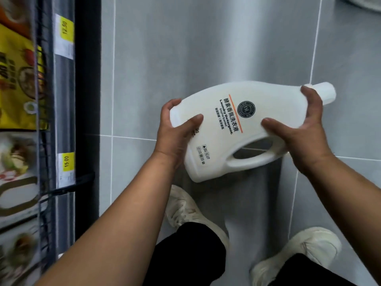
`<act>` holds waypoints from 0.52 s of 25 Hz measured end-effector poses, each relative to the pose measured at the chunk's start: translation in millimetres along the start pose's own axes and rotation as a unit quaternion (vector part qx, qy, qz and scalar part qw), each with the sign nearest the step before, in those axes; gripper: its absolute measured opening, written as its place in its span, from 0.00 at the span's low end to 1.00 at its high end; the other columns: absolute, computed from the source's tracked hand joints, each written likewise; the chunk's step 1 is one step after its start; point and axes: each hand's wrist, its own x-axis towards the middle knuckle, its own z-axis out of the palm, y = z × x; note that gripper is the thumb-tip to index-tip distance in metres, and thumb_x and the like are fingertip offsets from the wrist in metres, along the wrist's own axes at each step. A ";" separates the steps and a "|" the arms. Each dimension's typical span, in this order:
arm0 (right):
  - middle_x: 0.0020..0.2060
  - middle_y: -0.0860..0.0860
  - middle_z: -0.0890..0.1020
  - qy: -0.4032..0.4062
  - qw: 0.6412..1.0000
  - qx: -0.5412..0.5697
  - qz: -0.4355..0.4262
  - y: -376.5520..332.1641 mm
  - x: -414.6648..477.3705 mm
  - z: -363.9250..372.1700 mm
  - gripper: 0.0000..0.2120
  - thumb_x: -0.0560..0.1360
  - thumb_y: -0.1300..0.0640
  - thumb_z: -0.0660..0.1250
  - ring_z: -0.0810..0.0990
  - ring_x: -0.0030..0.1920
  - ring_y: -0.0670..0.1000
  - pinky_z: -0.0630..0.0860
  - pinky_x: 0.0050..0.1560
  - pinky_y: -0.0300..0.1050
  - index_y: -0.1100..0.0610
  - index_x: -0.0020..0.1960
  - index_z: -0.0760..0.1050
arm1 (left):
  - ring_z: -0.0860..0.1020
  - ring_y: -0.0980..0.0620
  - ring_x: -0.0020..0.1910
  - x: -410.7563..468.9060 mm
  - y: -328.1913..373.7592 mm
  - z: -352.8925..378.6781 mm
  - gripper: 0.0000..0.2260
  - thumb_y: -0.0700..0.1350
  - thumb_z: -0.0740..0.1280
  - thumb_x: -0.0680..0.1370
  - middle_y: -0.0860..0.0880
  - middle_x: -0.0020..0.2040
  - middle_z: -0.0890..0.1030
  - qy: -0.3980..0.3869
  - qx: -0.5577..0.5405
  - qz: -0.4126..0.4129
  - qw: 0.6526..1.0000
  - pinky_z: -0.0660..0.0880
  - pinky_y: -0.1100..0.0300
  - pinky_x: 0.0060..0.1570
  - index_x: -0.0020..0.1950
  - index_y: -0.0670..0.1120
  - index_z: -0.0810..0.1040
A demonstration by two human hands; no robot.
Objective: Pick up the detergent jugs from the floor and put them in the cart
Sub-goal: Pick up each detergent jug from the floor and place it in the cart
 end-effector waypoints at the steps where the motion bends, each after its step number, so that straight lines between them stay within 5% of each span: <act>1: 0.59 0.31 0.68 -0.008 1.000 -0.001 -0.010 -22.3 -8.9 -1.3 0.44 0.66 0.57 0.79 0.71 0.57 0.31 0.69 0.57 0.29 0.43 0.73 0.58 | 0.80 0.46 0.49 -14.6 20.2 -2.5 0.27 0.39 0.74 0.66 0.47 0.54 0.79 0.001 -0.004 0.009 1.000 0.80 0.48 0.51 0.61 0.52 0.70; 9: 0.62 0.28 0.66 -0.065 0.986 0.008 -0.151 -335.8 -124.0 -19.7 0.45 0.58 0.46 0.79 0.69 0.58 0.27 0.68 0.64 0.34 0.36 0.69 0.60 | 0.80 0.49 0.48 -222.2 294.9 -48.1 0.26 0.39 0.75 0.65 0.50 0.52 0.80 0.072 -0.051 0.161 0.983 0.80 0.52 0.47 0.59 0.55 0.71; 13: 0.63 0.31 0.67 -0.157 0.957 -0.009 -0.243 -517.1 -241.7 -44.7 0.43 0.53 0.39 0.76 0.70 0.63 0.41 0.69 0.68 0.44 0.26 0.62 0.58 | 0.81 0.55 0.39 -398.5 426.4 -79.2 0.26 0.35 0.75 0.68 0.54 0.49 0.80 0.160 -0.096 0.240 0.953 0.79 0.59 0.35 0.58 0.55 0.71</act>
